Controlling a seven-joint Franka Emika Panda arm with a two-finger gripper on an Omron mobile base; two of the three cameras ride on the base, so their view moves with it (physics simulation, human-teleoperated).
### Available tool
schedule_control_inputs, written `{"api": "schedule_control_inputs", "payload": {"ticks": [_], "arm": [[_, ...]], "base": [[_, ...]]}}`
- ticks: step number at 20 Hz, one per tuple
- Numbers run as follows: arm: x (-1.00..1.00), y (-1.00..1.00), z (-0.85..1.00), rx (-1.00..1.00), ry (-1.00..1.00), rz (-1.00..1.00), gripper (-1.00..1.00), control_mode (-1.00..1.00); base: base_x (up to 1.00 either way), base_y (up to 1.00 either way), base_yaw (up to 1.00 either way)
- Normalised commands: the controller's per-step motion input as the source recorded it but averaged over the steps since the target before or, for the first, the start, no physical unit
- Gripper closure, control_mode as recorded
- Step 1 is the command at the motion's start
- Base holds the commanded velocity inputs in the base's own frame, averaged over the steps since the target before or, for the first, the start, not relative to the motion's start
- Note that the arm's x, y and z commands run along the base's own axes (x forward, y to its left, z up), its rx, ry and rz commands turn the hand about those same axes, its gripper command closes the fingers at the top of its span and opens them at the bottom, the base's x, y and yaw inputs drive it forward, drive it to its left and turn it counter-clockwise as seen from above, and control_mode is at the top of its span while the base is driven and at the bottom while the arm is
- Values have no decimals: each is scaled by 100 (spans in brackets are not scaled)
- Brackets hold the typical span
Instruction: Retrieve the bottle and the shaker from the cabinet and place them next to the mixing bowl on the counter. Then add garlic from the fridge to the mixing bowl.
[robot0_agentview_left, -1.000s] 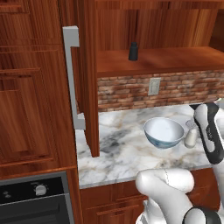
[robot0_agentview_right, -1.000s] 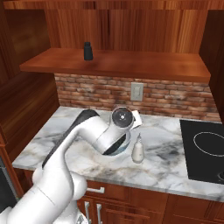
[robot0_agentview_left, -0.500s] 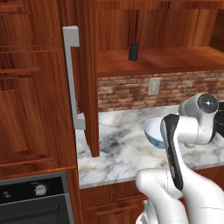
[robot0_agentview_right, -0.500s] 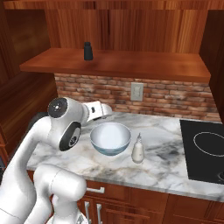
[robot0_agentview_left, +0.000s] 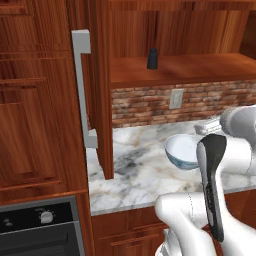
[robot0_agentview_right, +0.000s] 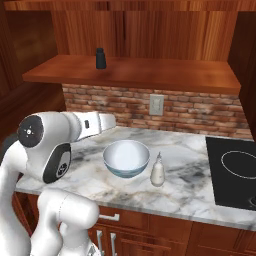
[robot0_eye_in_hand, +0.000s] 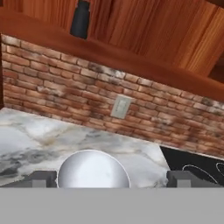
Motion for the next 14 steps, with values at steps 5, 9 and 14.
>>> {"api": "schedule_control_inputs", "payload": {"ticks": [5,9,14], "arm": [[-26,8,53,31,-21,0,-100,-100],[-21,34,69,25,-3,1,-100,-100],[-42,42,83,1,2,3,-100,-100]], "base": [[0,0,0],[0,0,0],[0,0,0]]}}
